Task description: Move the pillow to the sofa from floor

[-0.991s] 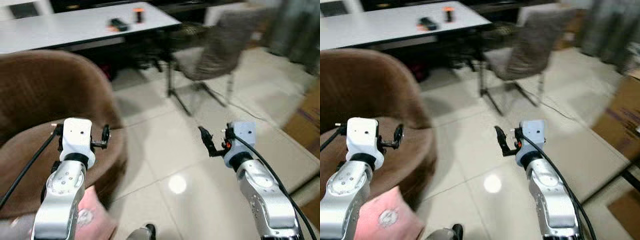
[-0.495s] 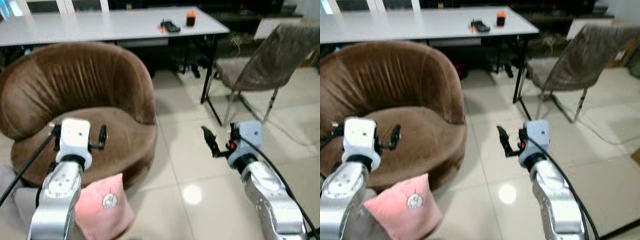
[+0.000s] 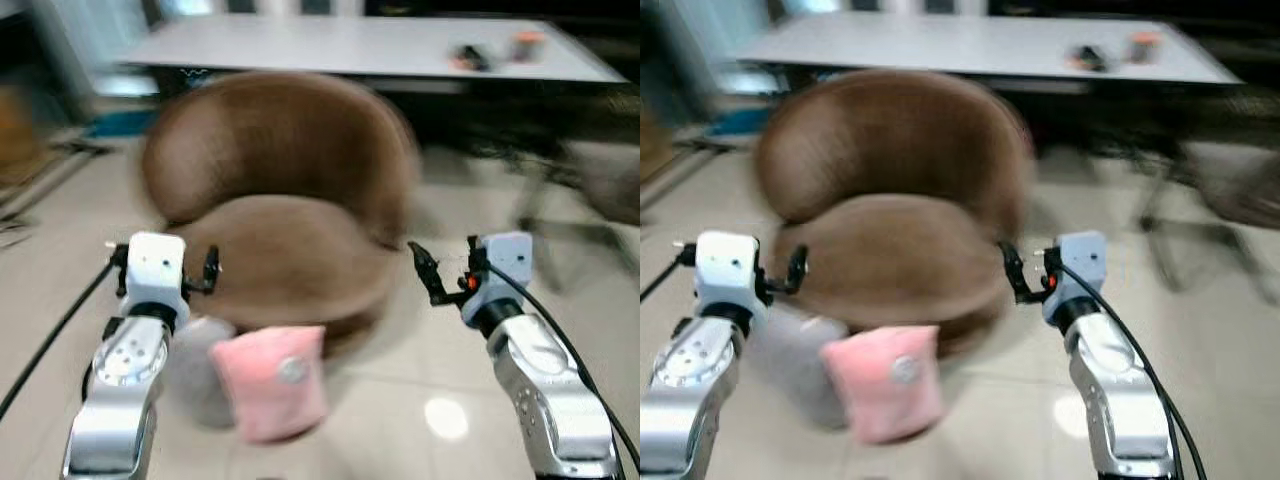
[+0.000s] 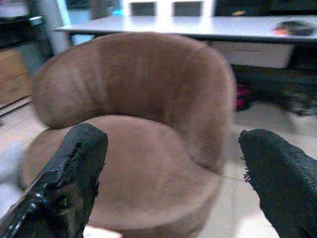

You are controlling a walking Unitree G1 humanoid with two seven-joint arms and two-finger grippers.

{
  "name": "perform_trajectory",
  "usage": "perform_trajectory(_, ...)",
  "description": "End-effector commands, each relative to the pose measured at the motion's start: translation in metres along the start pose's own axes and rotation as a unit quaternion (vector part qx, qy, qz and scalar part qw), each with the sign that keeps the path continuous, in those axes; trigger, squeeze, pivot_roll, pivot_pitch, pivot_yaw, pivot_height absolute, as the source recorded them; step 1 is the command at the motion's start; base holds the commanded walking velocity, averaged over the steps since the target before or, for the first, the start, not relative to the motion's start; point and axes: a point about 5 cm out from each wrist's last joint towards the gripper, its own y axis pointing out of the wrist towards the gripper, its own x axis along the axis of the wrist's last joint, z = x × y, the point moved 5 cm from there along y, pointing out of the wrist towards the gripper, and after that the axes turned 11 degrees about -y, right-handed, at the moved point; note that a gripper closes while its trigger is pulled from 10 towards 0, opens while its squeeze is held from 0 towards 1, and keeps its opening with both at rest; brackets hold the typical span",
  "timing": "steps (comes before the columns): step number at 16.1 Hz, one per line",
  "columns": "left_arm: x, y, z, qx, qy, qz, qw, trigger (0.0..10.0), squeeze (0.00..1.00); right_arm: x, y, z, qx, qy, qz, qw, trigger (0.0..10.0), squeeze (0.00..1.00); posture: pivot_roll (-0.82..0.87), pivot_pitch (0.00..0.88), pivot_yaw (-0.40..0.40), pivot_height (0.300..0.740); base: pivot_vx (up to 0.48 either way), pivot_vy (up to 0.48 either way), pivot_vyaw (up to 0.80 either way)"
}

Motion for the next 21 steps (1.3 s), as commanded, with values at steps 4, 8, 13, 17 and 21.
perform_trajectory(4, 0.008, 0.003, -0.007, -0.016, 0.004, -0.017, 1.000, 10.0, 0.00, -0.004, 0.002, -0.003, -0.019, 0.018, 0.007, 1.000, 10.0, 1.00, -0.11, 0.000, 0.022, 0.740, 0.000, 0.000, 0.60)
perform_trajectory(8, 0.016, 0.004, -0.006, -0.016, 0.014, -0.046, 0.999, 10.0, 0.00, -0.012, 0.008, -0.010, -0.069, 0.001, 0.028, 0.997, 10.0, 0.00, -0.09, 0.000, 0.025, 0.740, 0.000, 0.000, 0.00)
perform_trajectory(13, 0.019, 0.008, -0.010, -0.035, -0.003, -0.058, 0.998, 10.0, 0.00, -0.019, 0.002, -0.013, -0.095, -0.015, 0.045, 0.994, 10.0, 0.00, -0.10, 0.000, 0.042, 0.740, 0.000, 0.000, 0.00)
perform_trajectory(17, 0.014, 0.006, -0.005, -0.020, -0.016, -0.053, 0.998, 10.0, 0.00, -0.017, 0.007, -0.009, -0.095, 0.000, 0.041, 0.995, 10.0, 0.00, -0.10, 0.000, 0.037, 0.740, 0.335, 0.000, 0.00)
perform_trajectory(21, 0.013, 0.003, -0.006, -0.027, -0.007, -0.050, 0.998, 10.0, 0.00, -0.013, 0.010, -0.008, -0.088, 0.013, 0.038, 0.995, 10.0, 0.00, -0.08, 0.000, 0.028, 0.740, 0.367, 0.000, 0.43)
